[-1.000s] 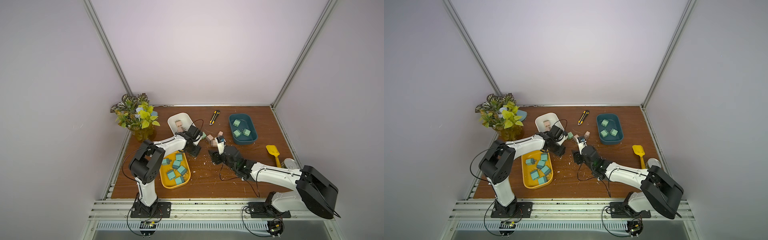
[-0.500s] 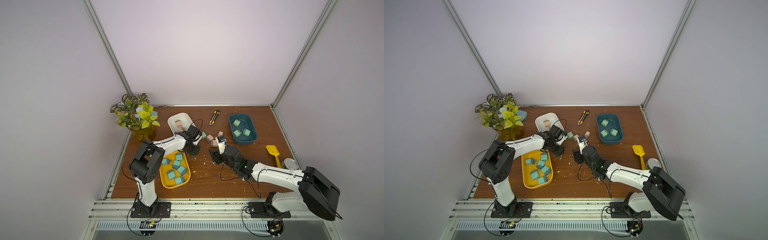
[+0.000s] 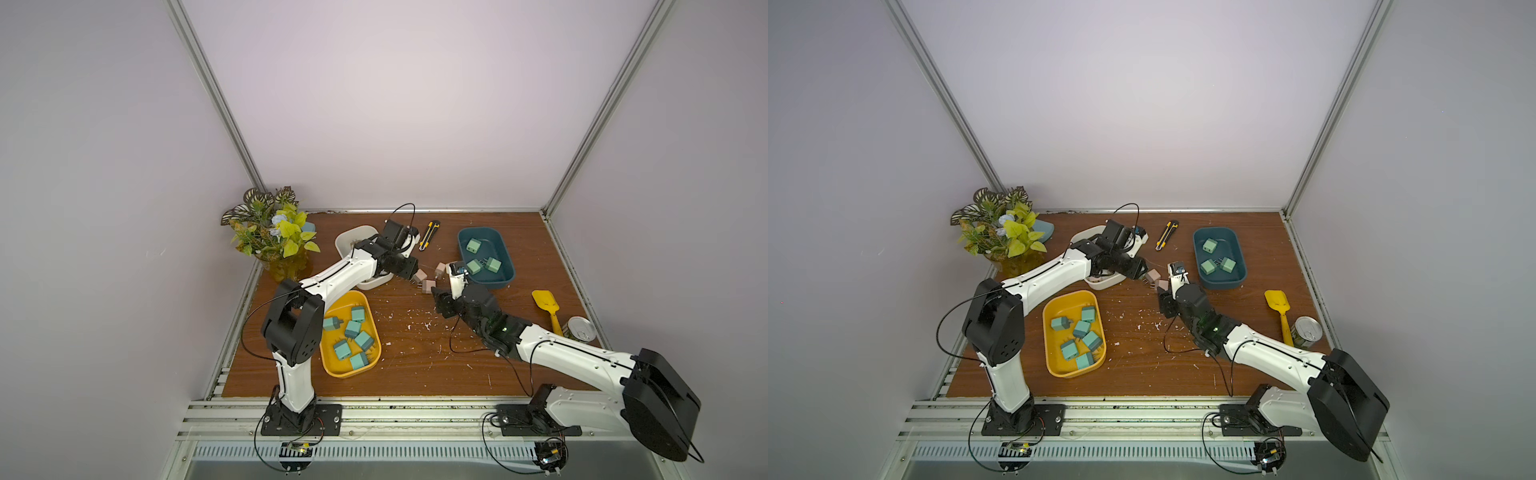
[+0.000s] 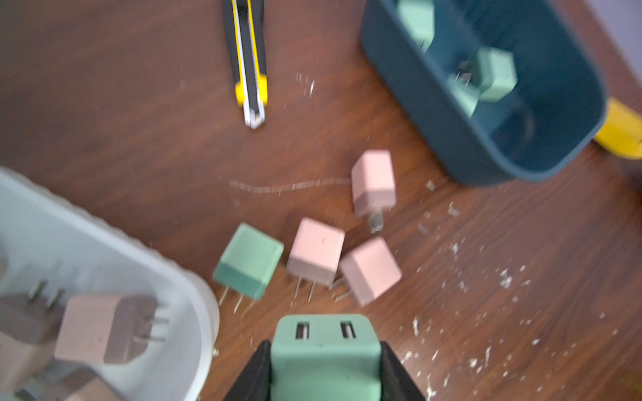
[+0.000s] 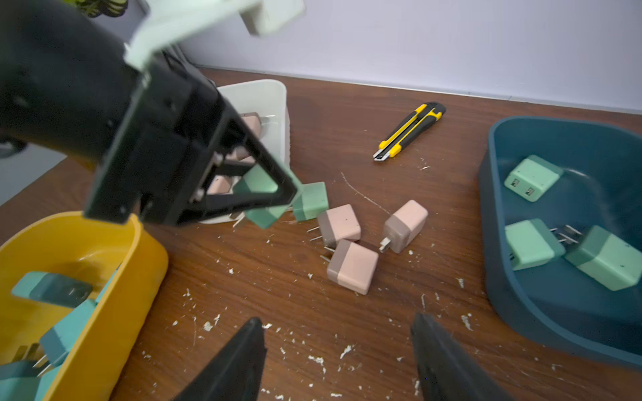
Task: Place the plugs by color into the storage box
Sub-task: Pick up the plug from the center of the board, then place the plug in the storage box.
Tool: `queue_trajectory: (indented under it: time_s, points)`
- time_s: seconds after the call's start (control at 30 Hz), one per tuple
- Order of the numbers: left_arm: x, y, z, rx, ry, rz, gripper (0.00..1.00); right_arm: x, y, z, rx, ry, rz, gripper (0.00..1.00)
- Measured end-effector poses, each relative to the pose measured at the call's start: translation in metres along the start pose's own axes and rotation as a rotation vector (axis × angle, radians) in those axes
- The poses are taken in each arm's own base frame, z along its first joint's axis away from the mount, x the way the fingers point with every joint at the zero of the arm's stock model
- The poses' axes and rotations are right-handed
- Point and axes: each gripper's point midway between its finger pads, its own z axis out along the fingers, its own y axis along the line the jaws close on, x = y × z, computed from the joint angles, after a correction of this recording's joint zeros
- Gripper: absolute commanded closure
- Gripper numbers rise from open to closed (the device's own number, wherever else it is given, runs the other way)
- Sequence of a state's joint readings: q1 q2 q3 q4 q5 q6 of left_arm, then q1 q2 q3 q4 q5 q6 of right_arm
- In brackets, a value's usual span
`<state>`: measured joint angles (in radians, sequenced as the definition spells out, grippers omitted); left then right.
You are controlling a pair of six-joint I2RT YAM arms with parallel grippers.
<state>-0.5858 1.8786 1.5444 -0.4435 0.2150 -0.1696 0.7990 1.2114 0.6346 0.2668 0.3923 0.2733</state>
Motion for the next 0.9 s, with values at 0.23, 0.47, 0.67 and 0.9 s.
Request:
queue_trajectory:
  time_s: [0.23,0.47,0.67,0.9]
  points:
    - [-0.057,-0.030,0.013,0.073,-0.099,0.005,0.62,-0.026,-0.050,-0.016,0.138,-0.051,0.091,0.26]
    - [-0.079,-0.055,0.046,0.141,-0.113,-0.009,0.62,-0.021,-0.107,-0.038,0.266,-0.103,0.218,0.26]
    - [-0.083,-0.080,0.080,0.192,-0.107,-0.003,0.63,0.004,-0.143,-0.042,0.347,-0.062,0.275,0.25]
    - [-0.079,-0.128,0.111,0.283,-0.124,0.021,0.62,0.004,-0.158,-0.054,0.360,-0.094,0.331,0.25]
